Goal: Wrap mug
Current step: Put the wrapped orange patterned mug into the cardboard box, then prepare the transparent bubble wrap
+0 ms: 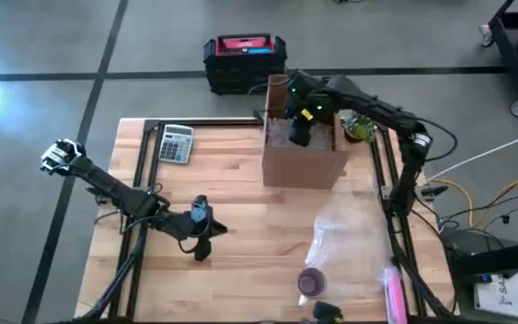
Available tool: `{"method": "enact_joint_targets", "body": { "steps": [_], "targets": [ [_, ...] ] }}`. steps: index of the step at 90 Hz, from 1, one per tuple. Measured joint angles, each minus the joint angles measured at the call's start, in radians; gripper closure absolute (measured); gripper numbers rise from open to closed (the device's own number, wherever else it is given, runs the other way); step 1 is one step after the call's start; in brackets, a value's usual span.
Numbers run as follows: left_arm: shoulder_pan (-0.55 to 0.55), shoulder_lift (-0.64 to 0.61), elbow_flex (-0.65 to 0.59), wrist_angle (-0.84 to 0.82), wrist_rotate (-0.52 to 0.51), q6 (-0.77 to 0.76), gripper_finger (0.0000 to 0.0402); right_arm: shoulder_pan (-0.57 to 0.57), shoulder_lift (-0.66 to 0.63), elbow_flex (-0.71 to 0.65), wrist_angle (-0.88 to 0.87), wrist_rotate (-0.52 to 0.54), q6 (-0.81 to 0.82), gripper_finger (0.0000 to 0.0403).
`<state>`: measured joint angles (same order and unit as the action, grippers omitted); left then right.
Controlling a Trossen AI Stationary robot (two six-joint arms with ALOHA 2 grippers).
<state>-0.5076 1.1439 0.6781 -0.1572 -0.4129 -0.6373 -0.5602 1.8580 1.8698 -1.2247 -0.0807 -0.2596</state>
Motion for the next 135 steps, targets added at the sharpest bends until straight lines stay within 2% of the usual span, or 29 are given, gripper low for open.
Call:
{"method": "enact_joint_targets", "body": {
  "steps": [26, 45, 64, 81, 101, 108, 117, 135],
  "targets": [
    [0.000, 0.000, 0.000, 0.000, 0.000, 0.000, 0.0380, -0.002, 0.104, -0.032, -0.003, -0.005, -0.025, 0.0353],
    [0.000, 0.000, 0.000, 0.000, 0.000, 0.000, 0.0380, 0.003, 0.151, -0.045, -0.012, -0.010, -0.009, 0.0258],
    [0.000, 0.000, 0.000, 0.000, 0.000, 0.000, 0.0380, 0.003, 0.137, -0.015, -0.061, -0.006, 0.006, 0.0162],
    [0.001, 0.000, 0.000, 0.000, 0.001, 0.002, 0.0380, 0.009, 0.029, 0.102, -0.171, -0.002, 0.033, 0.0114],
    [0.001, 0.000, -0.001, 0.000, 0.001, 0.003, 0.0380, 0.045, -0.158, 0.167, -0.193, -0.006, 0.117, 0.0094],
    [0.001, 0.000, -0.001, 0.000, 0.001, 0.003, 0.0380, 0.077, -0.235, 0.147, -0.194, -0.014, 0.157, 0.0096],
    [0.001, 0.000, -0.001, 0.000, 0.002, 0.003, 0.0380, 0.149, -0.327, 0.097, -0.194, -0.073, 0.215, 0.0103],
    [0.001, 0.000, -0.001, 0.000, 0.005, 0.000, 0.0380, 0.401, -0.508, -0.088, -0.176, -0.094, 0.376, 0.0123]
  ]
}}
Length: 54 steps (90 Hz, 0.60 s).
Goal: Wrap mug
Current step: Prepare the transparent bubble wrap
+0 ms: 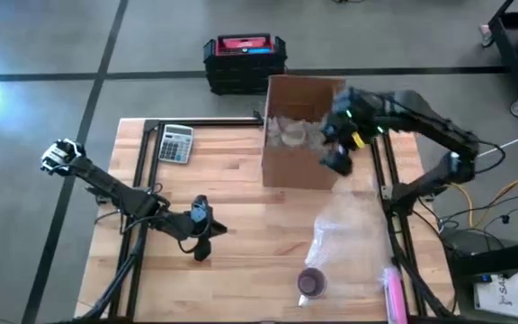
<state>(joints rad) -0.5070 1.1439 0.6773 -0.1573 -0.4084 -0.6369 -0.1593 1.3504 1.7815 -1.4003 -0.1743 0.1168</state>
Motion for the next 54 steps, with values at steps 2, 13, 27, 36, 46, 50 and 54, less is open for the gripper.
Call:
{"method": "enact_joint_targets", "body": {
  "steps": [2, 13, 27, 36, 46, 50, 54],
  "targets": [
    [0.000, 0.000, 0.000, 0.000, 0.000, 0.000, 0.0380, 0.035, -0.018, -0.027, 0.006, 0.005, 0.023, 0.0126],
    [0.000, 0.000, 0.000, 0.000, 0.000, 0.000, 0.0380, 0.236, -0.101, -0.187, 0.070, 0.072, 0.150, 0.0138],
    [0.000, 0.000, 0.000, 0.000, 0.000, -0.001, 0.0380, 0.482, -0.166, -0.401, 0.126, 0.188, 0.325, 0.0154],
    [0.000, 0.000, 0.000, 0.000, 0.000, -0.001, 0.0380, 0.594, -0.164, -0.531, 0.144, 0.253, 0.400, 0.0164],
    [0.000, 0.000, 0.000, 0.000, 0.000, -0.001, 0.0380, 0.662, -0.140, -0.677, 0.215, 0.280, 0.451, 0.0176],
    [0.000, 0.000, 0.000, 0.000, 0.000, -0.001, 0.0380, 0.675, -0.127, -0.734, 0.256, 0.278, 0.460, 0.0181],
    [0.000, 0.000, 0.000, 0.001, 0.000, -0.001, 0.0380, 0.680, -0.113, -0.786, 0.299, 0.276, 0.466, 0.0187]
  ]
}}
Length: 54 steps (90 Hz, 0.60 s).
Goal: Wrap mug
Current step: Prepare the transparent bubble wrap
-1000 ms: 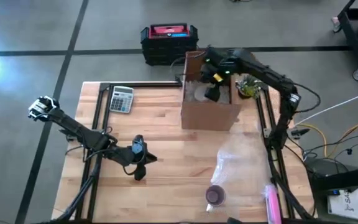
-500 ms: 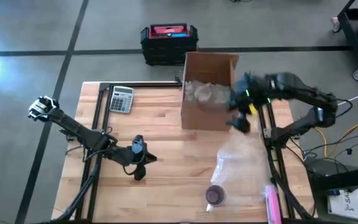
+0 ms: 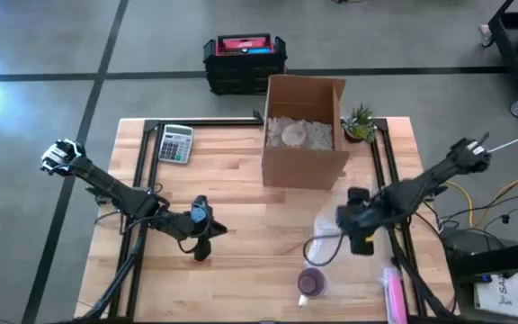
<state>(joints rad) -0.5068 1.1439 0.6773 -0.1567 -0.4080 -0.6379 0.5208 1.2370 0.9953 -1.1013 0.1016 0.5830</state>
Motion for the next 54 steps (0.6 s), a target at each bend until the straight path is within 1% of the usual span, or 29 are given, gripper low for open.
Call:
{"method": "enact_joint_targets", "body": {
  "steps": [15, 25, 30, 39, 49, 54],
  "targets": [
    [0.000, 0.000, 0.000, 0.004, 0.000, 0.000, 0.0380, -0.001, 0.063, -0.142, 0.140, 0.003, -0.021, 0.0205],
    [0.000, 0.000, 0.000, 0.008, 0.000, 0.000, 0.0380, -0.016, 0.127, -0.181, 0.228, 0.006, -0.084, 0.0218],
    [0.000, 0.000, 0.000, 0.008, -0.001, 0.000, 0.0380, -0.031, 0.166, -0.181, 0.260, 0.008, -0.115, 0.0232],
    [0.000, 0.000, 0.000, 0.011, -0.020, 0.000, 0.0380, -0.065, 0.240, -0.169, 0.299, 0.004, -0.189, 0.0283],
    [0.000, 0.000, 0.000, 0.017, -0.028, 0.000, 0.0380, -0.121, 0.312, -0.129, 0.337, 0.005, -0.292, 0.0373],
    [0.000, 0.000, 0.000, 0.019, -0.028, 0.000, 0.0380, -0.154, 0.337, -0.096, 0.346, 0.007, -0.348, 0.0391]
  ]
}}
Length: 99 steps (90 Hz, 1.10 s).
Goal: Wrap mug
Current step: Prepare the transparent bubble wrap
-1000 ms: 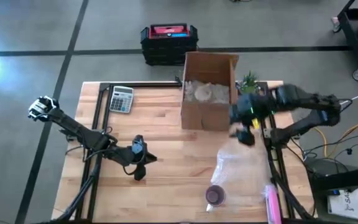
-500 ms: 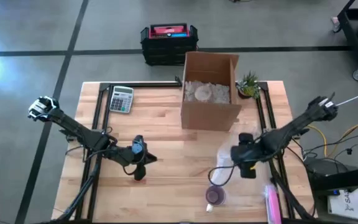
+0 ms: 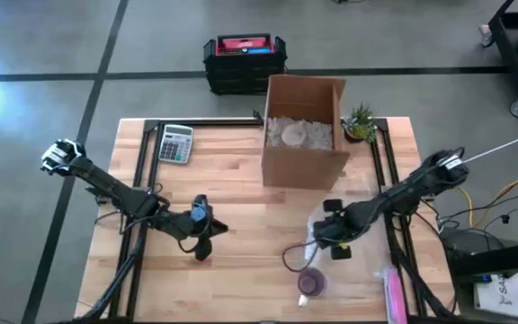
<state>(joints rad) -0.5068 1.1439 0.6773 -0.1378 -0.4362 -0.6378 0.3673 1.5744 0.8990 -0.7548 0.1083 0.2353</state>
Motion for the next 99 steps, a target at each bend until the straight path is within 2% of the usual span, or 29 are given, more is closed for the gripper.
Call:
{"method": "enact_joint_targets", "body": {
  "steps": [23, 44, 61, 71, 87, 99],
  "targets": [
    [0.000, 0.031, 0.000, 0.058, -0.001, 0.020, 0.0380, -0.138, 0.021, 0.275, 0.005, 0.001, -0.276, 0.0400],
    [0.000, 0.129, 0.000, 0.161, 0.003, 0.031, 0.0380, -0.229, 0.049, 0.462, 0.167, -0.003, -0.419, 0.0402],
    [0.000, 0.145, 0.000, 0.176, 0.008, 0.019, 0.0380, -0.253, 0.081, 0.608, 0.186, -0.003, -0.520, 0.0403],
    [0.000, 0.084, 0.000, 0.091, 0.025, -0.009, 0.0380, -0.257, 0.081, 0.720, 0.184, -0.002, -0.582, 0.0403],
    [-0.009, -0.063, 0.085, -0.259, 0.012, -0.126, 0.0381, -0.259, 0.076, 0.868, 0.185, -0.030, -0.653, 0.0403],
    [-0.034, -0.116, 0.110, -0.382, -0.008, -0.181, 0.0381, -0.258, 0.080, 0.840, -0.056, -0.147, -0.583, 0.0403]
  ]
}}
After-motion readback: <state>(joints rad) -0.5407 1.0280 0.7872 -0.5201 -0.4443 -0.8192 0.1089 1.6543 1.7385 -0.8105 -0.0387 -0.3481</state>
